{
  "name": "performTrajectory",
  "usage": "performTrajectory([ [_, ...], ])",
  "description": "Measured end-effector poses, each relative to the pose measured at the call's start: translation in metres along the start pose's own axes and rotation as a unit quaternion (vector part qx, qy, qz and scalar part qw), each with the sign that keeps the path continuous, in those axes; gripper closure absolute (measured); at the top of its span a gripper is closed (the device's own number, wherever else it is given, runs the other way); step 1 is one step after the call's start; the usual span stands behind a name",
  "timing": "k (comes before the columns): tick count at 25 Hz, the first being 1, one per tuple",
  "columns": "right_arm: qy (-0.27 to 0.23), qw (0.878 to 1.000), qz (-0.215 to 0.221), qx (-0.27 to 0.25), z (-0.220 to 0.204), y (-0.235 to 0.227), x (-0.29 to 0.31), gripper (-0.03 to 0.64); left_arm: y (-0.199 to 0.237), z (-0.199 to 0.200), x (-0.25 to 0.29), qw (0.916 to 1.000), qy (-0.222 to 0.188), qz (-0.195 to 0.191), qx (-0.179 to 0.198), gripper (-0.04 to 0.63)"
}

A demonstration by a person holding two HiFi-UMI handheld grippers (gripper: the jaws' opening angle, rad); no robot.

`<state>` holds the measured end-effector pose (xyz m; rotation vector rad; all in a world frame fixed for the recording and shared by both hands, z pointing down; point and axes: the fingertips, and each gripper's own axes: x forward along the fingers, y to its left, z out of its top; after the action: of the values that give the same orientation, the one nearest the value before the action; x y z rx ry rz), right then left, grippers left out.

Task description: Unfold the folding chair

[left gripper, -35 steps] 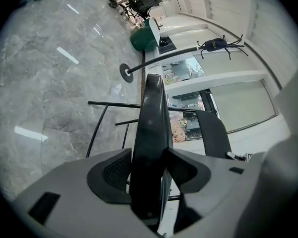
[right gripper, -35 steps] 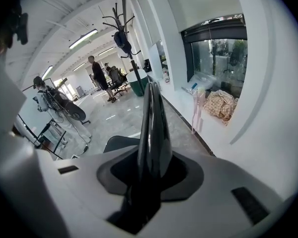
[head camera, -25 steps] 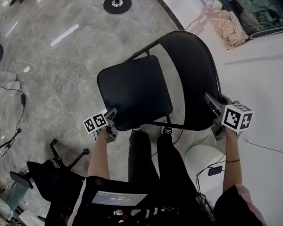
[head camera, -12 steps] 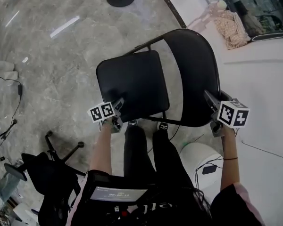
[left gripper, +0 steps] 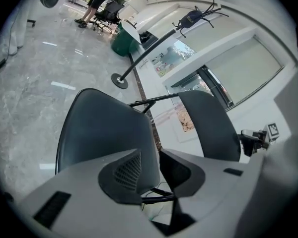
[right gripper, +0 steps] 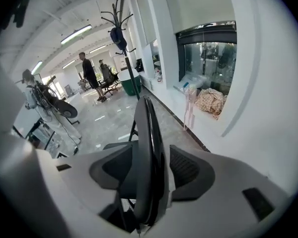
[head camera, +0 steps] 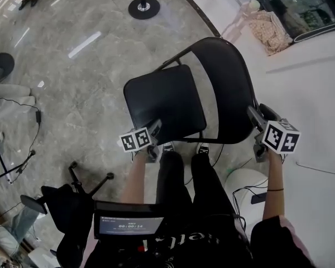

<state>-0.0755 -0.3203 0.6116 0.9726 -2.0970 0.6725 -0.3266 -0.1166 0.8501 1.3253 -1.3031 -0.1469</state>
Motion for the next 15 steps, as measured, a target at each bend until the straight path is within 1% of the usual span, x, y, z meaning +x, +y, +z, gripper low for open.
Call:
performTrajectory([
  [2, -0.016, 1.000, 0.011, 0.019, 0.004, 0.010, -0.014, 0.379, -0.017, 0.006, -0.013, 0.9999, -0.008, -0.008, 0.004, 0.486],
  [4, -0.024, 0.999, 0.021, 0.027, 0.003, 0.022, -0.029, 0.379, -0.035, 0.009, -0.026, 0.9997, -0.017, -0.015, 0.006, 0.486],
  [7, -0.025, 0.999, 0.037, 0.027, -0.003, 0.038, -0.056, 0.379, -0.068, -0.001, -0.043, 0.9994, -0.026, -0.023, -0.004, 0.486],
  [9, -0.032, 0.997, 0.050, 0.039, -0.009, 0.048, -0.071, 0.379, -0.087, -0.004, -0.051, 0.9991, -0.031, -0.029, -0.005, 0.486],
  [13, -0.057, 0.992, 0.077, 0.085, -0.021, 0.072, -0.099, 0.380, -0.125, 0.003, -0.071, 0.9975, -0.040, -0.055, 0.019, 0.486],
  [15, -0.064, 0.989, 0.093, 0.093, -0.026, 0.086, -0.113, 0.380, -0.142, 0.006, -0.083, 0.9963, -0.047, -0.064, 0.033, 0.487],
])
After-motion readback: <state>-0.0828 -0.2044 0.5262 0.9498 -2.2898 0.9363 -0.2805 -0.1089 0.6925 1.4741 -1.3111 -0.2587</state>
